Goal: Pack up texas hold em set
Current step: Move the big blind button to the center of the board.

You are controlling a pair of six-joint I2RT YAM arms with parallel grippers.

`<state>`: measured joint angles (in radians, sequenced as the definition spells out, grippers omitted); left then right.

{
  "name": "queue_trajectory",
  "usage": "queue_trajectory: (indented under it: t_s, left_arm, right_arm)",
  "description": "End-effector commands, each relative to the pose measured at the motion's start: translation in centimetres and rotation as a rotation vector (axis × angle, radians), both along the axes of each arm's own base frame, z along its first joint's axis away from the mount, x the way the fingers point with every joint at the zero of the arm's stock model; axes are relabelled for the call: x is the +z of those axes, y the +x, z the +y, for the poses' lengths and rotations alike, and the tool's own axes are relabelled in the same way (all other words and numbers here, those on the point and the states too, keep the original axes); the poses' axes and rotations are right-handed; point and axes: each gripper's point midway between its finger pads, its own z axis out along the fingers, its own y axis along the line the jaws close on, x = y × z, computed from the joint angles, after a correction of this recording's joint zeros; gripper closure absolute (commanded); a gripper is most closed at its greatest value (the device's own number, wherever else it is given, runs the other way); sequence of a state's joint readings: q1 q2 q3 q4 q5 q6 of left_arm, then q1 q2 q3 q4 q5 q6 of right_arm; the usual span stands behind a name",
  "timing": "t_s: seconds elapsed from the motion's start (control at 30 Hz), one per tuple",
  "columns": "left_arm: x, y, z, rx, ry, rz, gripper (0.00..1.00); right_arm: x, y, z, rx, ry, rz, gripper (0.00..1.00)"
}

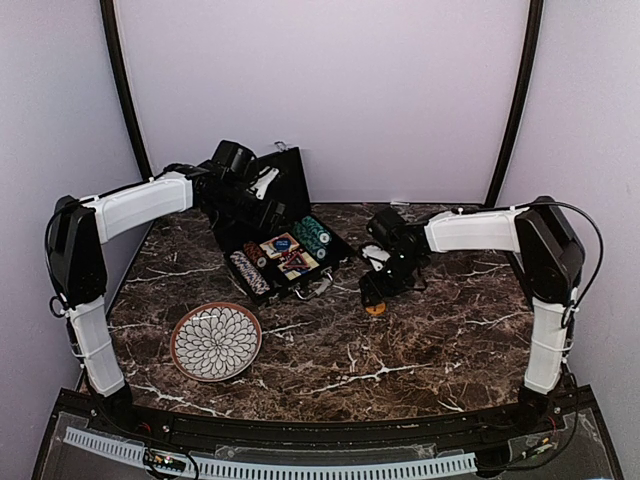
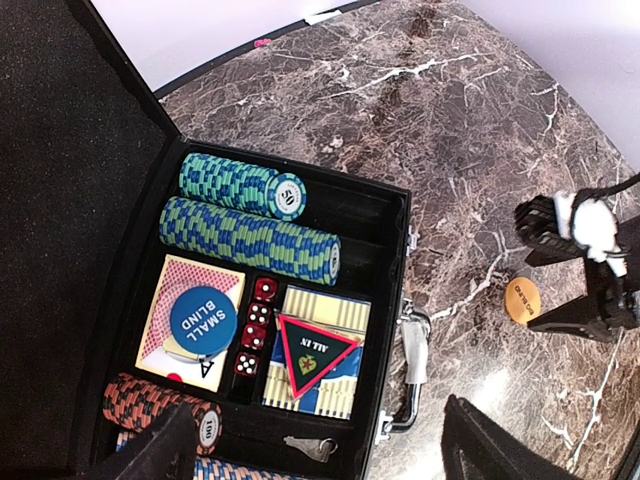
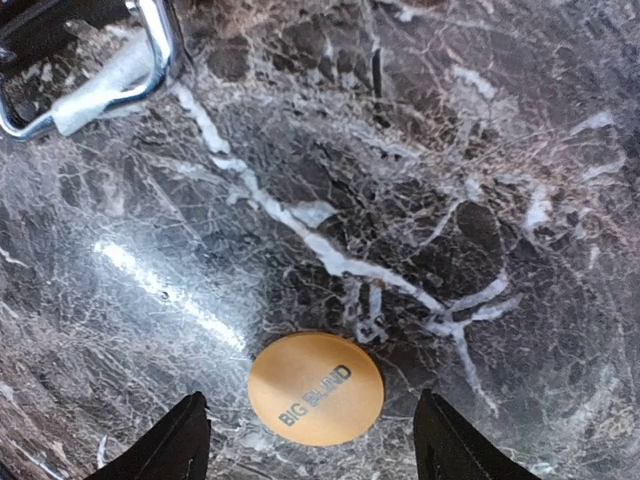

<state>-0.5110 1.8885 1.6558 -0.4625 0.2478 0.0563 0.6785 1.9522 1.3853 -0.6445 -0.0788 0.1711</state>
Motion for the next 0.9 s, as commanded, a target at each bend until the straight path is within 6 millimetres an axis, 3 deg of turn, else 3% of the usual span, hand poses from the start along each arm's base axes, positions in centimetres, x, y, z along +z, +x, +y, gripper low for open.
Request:
queue_trajectory:
  t_s: [0.0, 0.2, 0.5, 0.67, 0.87]
  left_arm:
    - [2.9, -0.8, -0.3, -0.017, -0.041, -0.052, 0.14]
    - [2.8, -0.8, -0.3, -0.015, -0.039, -0.051, 0.14]
    - [2.1, -1.4, -0.7, -0.036, -0.031, -0.059, 0.16]
    - [1.6, -2.2, -1.0, -0.045, -0.016, -0.051, 0.17]
    - [0.7, -4.1, -1.4, -0.080, -0.003, -0.075, 0.18]
  right_arm:
    - [-1.3, 0.3, 0.1, 0.011, -0.023, 0.020, 0.29]
    - [-1.8, -0.8, 0.6, 0.042, -0.023, 0.033, 0.29]
    - [-1.8, -4.3, 3.7, 0.155, 0.031, 0.047, 0.30]
    - [-1.6, -7.7, 5.7, 0.241, 0.047, 0.073, 0.34]
    - [0.7, -11.7, 8.8, 0.407, 0.152, 0.032, 0.34]
